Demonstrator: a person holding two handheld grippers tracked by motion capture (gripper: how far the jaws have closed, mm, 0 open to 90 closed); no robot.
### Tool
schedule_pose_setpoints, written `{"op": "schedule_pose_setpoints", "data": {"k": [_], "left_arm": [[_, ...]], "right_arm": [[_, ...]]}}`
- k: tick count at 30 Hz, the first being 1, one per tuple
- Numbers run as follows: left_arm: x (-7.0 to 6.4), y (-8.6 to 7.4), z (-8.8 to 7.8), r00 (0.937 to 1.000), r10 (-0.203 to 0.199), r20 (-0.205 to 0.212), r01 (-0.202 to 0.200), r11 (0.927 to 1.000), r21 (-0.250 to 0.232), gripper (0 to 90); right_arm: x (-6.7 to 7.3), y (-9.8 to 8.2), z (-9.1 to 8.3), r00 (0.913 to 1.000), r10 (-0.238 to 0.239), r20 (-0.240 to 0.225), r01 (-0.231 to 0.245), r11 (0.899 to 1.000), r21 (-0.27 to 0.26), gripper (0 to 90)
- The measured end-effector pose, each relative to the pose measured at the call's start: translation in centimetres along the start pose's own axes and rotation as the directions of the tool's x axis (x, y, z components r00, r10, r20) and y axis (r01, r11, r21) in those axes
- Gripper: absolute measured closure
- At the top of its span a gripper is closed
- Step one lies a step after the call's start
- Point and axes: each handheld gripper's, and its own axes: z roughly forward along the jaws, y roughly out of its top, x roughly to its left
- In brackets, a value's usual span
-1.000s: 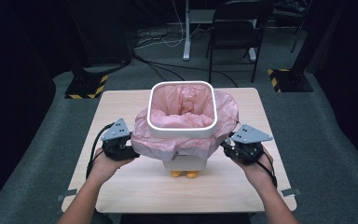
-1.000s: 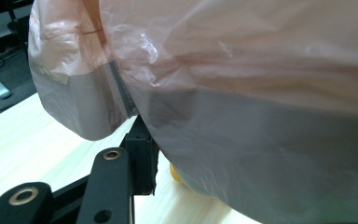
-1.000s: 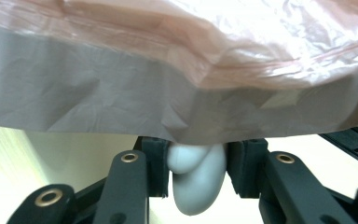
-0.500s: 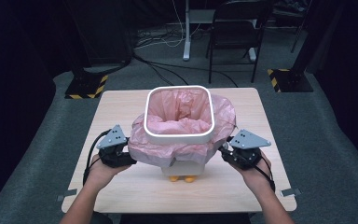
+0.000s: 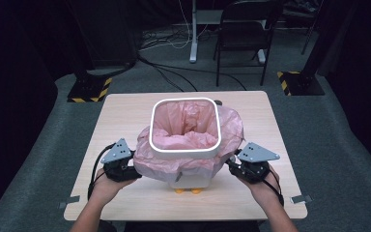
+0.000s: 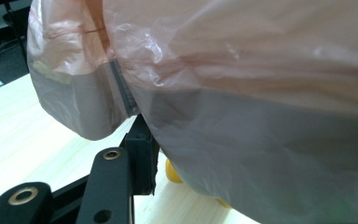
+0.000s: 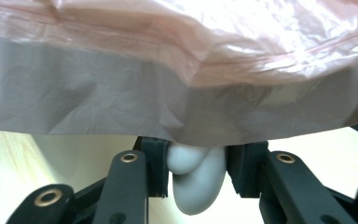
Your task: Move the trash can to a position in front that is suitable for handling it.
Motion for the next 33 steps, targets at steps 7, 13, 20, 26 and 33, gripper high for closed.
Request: {"op": "schedule_pose_setpoints", "data": {"k": [7, 13, 20, 26, 33], "left_arm": [[-0.5, -0.2, -0.2, 1.0000, 0.006, -0.007, -0.006, 0.9999, 0.009, 54.3], [-0.6, -0.3, -0.3, 1.0000, 0.000, -0.002, 0.000, 1.0000, 0.007, 54.3], [-0.5, -0.5, -0.4, 0.9996, -0.016, 0.023, 0.017, 0.9999, -0.002, 54.2], [-0.4, -0.5, -0.4, 0.9988, -0.029, 0.039, 0.030, 0.9995, -0.012, 51.7], [-0.3, -0.7, -0.5, 0.9982, -0.050, 0.035, 0.050, 0.9987, -0.009, 45.6]], "right_arm": [[0.2, -0.2, -0.3, 0.9998, 0.010, -0.017, -0.010, 1.000, 0.003, 63.4], [0.1, -0.4, -0.4, 0.9988, 0.029, -0.040, -0.029, 1.000, -0.004, 63.3], [-0.1, -0.5, -0.6, 0.9957, 0.053, -0.076, -0.053, 0.999, 0.000, 63.0], [-0.9, -1.1, -0.5, 0.9921, 0.083, -0.095, -0.083, 0.997, 0.002, 62.8], [-0.9, -1.1, -0.6, 0.9902, 0.088, -0.109, -0.087, 0.996, 0.010, 61.9]]}}
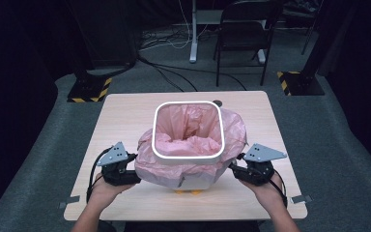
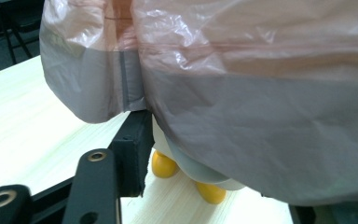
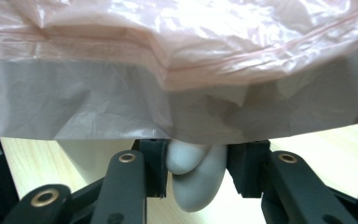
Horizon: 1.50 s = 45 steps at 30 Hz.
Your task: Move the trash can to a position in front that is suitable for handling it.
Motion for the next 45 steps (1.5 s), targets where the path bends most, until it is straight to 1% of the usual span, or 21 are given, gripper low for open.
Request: {"op": "schedule_pose_setpoints", "data": {"k": [3, 6, 9, 11, 17, 21, 26, 32, 36, 38, 41, 45], "left_arm": [[0.1, 0.0, 0.0, 1.0000, -0.005, -0.006, 0.005, 1.0000, 0.002, 42.5], [0.2, 0.0, 0.1, 0.9998, -0.015, -0.011, 0.015, 0.9998, 0.009, 38.2], [0.2, 0.0, 0.0, 0.9998, -0.019, -0.008, 0.019, 0.9997, 0.013, 36.0], [0.3, 0.0, 0.0, 0.9997, -0.022, -0.004, 0.022, 0.9996, 0.017, 34.2], [0.3, -0.1, 0.0, 0.9996, -0.029, -0.001, 0.029, 0.9988, 0.039, 30.1], [0.4, -0.1, -0.4, 0.9995, -0.030, -0.004, 0.030, 0.9989, 0.036, 29.8], [0.7, 0.0, -1.4, 0.9989, -0.046, -0.006, 0.046, 0.9988, 0.017, 27.8], [0.9, 0.1, -2.3, 0.9984, -0.055, -0.016, 0.055, 0.9985, 0.004, 27.7], [1.0, 0.1, -2.6, 0.9981, -0.058, -0.023, 0.058, 0.9983, 0.006, 27.7], [1.0, 0.1, -2.7, 0.9979, -0.060, -0.023, 0.060, 0.9982, 0.006, 27.6], [1.0, 0.1, -2.8, 0.9978, -0.063, -0.020, 0.064, 0.9979, 0.008, 27.7], [1.0, 0.0, -3.0, 0.9976, -0.066, -0.024, 0.066, 0.9977, 0.012, 27.8]], "right_arm": [[-0.1, 0.1, 0.0, 0.9999, -0.002, -0.011, 0.002, 1.000, 0.006, 59.8], [-0.1, 0.2, -0.1, 0.9997, 0.009, -0.024, -0.009, 1.000, 0.016, 53.4], [-0.3, 0.3, -0.3, 0.9990, 0.022, -0.038, -0.021, 1.000, 0.022, 48.0], [-0.3, 0.3, -0.5, 0.9990, 0.018, -0.040, -0.017, 0.999, 0.029, 45.8], [-0.4, 0.4, -0.8, 0.9985, 0.028, -0.048, -0.026, 0.999, 0.042, 41.6], [-0.4, 0.4, -1.0, 0.9986, 0.025, -0.046, -0.023, 0.998, 0.053, 41.1], [-0.3, 0.4, -1.4, 0.9990, 0.006, -0.045, -0.003, 0.998, 0.065, 42.2], [-0.4, 0.5, -2.0, 0.9989, 0.002, -0.047, 0.001, 0.998, 0.067, 44.1], [-0.4, 0.7, -2.3, 0.9983, -0.004, -0.058, 0.008, 0.998, 0.069, 46.9], [-0.4, 0.7, -2.4, 0.9982, -0.003, -0.060, 0.007, 0.997, 0.071, 46.9], [-0.4, 0.8, -2.7, 0.9985, -0.012, -0.054, 0.016, 0.997, 0.071, 46.7], [-0.4, 0.9, -2.9, 0.9987, -0.012, -0.050, 0.016, 0.998, 0.065, 46.5]]}}
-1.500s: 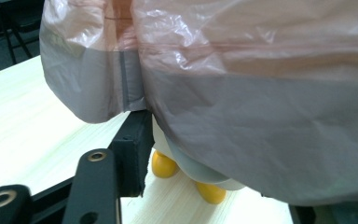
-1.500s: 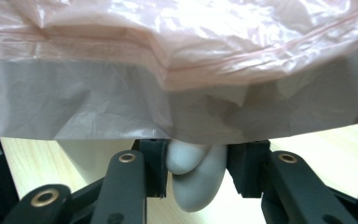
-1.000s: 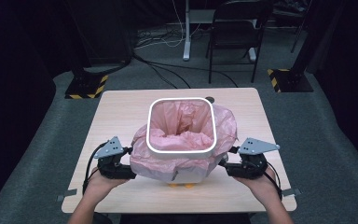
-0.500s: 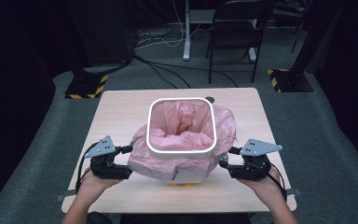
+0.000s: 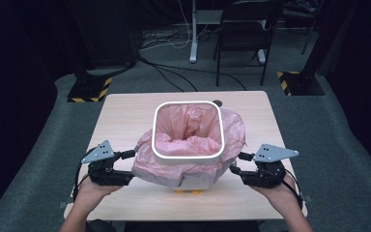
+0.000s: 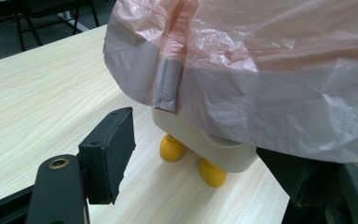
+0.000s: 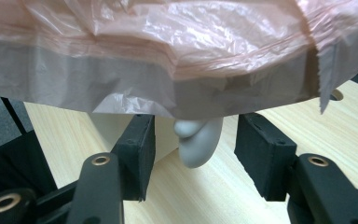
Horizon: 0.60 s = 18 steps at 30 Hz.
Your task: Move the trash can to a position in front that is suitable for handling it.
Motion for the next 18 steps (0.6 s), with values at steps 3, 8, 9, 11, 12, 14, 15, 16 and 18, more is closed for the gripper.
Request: {"op": "schedule_pose_setpoints", "data": {"k": [3, 8, 9, 11, 12, 14, 15, 16, 18], "left_arm": [[0.0, 0.0, -0.2, 1.0000, -0.004, -0.004, 0.004, 1.0000, -0.006, 27.8], [0.2, 0.1, -0.8, 0.9997, -0.018, -0.019, 0.017, 0.9995, -0.025, 27.8], [0.3, 0.1, -1.0, 0.9996, -0.018, -0.023, 0.017, 0.9995, -0.027, 27.9], [0.4, 0.2, -1.3, 0.9993, -0.029, -0.024, 0.028, 0.9990, -0.034, 28.4], [0.4, 0.2, -1.5, 0.9994, -0.026, -0.023, 0.026, 0.9991, -0.034, 28.9], [0.5, 0.1, -1.7, 0.9993, -0.027, -0.025, 0.026, 0.9991, -0.034, 29.4], [0.5, 0.1, -1.8, 0.9994, -0.023, -0.026, 0.022, 0.9992, -0.034, 29.7], [0.6, 0.1, -1.9, 0.9994, -0.023, -0.028, 0.022, 0.9992, -0.034, 30.4], [0.7, 0.1, -2.1, 0.9993, -0.024, -0.029, 0.023, 0.9991, -0.035, 31.4]], "right_arm": [[0.0, 0.1, -0.3, 1.0000, 0.003, 0.006, -0.003, 1.000, -0.007, 46.1], [-0.1, 0.3, -0.8, 0.9999, 0.017, 0.002, -0.017, 1.000, -0.016, 44.5], [-0.1, 0.3, -0.9, 0.9999, 0.016, 0.001, -0.016, 1.000, -0.017, 44.2], [-0.1, 0.3, -1.2, 0.9998, 0.019, 0.001, -0.019, 1.000, -0.013, 43.0], [-0.1, 0.3, -1.2, 0.9997, 0.023, 0.000, -0.023, 1.000, -0.012, 42.8], [-0.2, 0.3, -1.3, 0.9998, 0.021, 0.000, -0.021, 1.000, -0.011, 42.6], [-0.2, 0.2, -1.4, 0.9997, 0.024, 0.001, -0.024, 1.000, -0.008, 42.6], [-0.3, 0.1, -1.4, 0.9997, 0.023, 0.002, -0.023, 1.000, -0.006, 42.5], [-0.5, -0.1, -1.5, 0.9995, 0.030, 0.007, -0.030, 1.000, -0.001, 42.4]]}}
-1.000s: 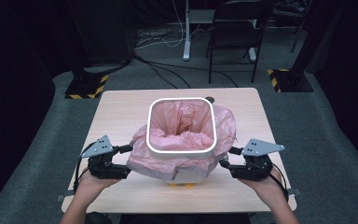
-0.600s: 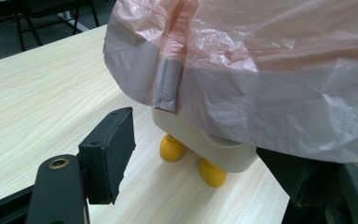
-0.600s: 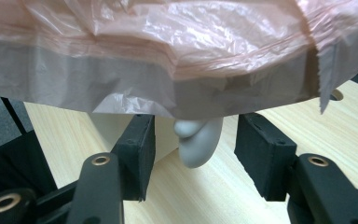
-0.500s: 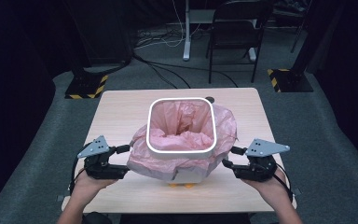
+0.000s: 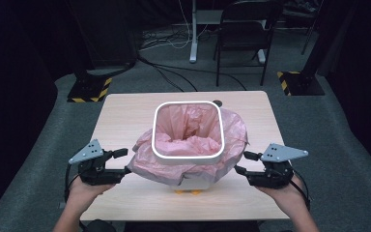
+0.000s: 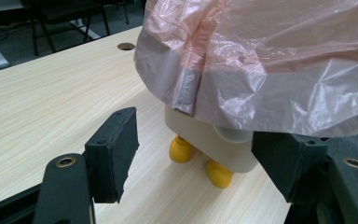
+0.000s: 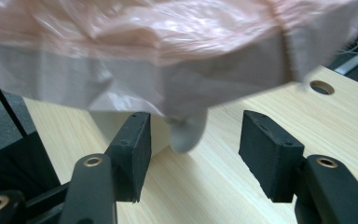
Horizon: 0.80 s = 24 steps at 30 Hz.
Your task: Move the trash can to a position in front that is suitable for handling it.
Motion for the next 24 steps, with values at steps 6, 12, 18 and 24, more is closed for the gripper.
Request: {"op": "schedule_pose_setpoints", "data": {"k": [6, 12, 18, 24], "left_arm": [[0.3, 0.1, -0.7, 0.9998, -0.006, -0.017, 0.006, 1.0000, -0.004, 32.2], [0.4, 0.7, -1.7, 0.9996, 0.004, -0.027, -0.005, 0.9998, -0.022, 35.2], [0.5, 1.3, -2.4, 0.9996, 0.009, -0.026, -0.010, 0.9997, -0.023, 37.0], [0.7, 1.3, -3.1, 0.9994, 0.006, -0.036, -0.007, 0.9997, -0.023, 38.7]], "right_arm": [[-0.4, -0.3, -0.7, 0.9997, 0.017, 0.020, -0.017, 1.000, -0.002, 41.8], [-0.3, 0.6, -1.9, 0.9993, 0.008, 0.037, -0.007, 0.999, -0.036, 41.1], [-0.2, 1.5, -2.1, 0.9998, -0.012, 0.015, 0.013, 0.999, -0.038, 44.4], [0.1, 2.0, -2.3, 0.9995, -0.029, 0.013, 0.030, 0.998, -0.048, 44.5]]}}
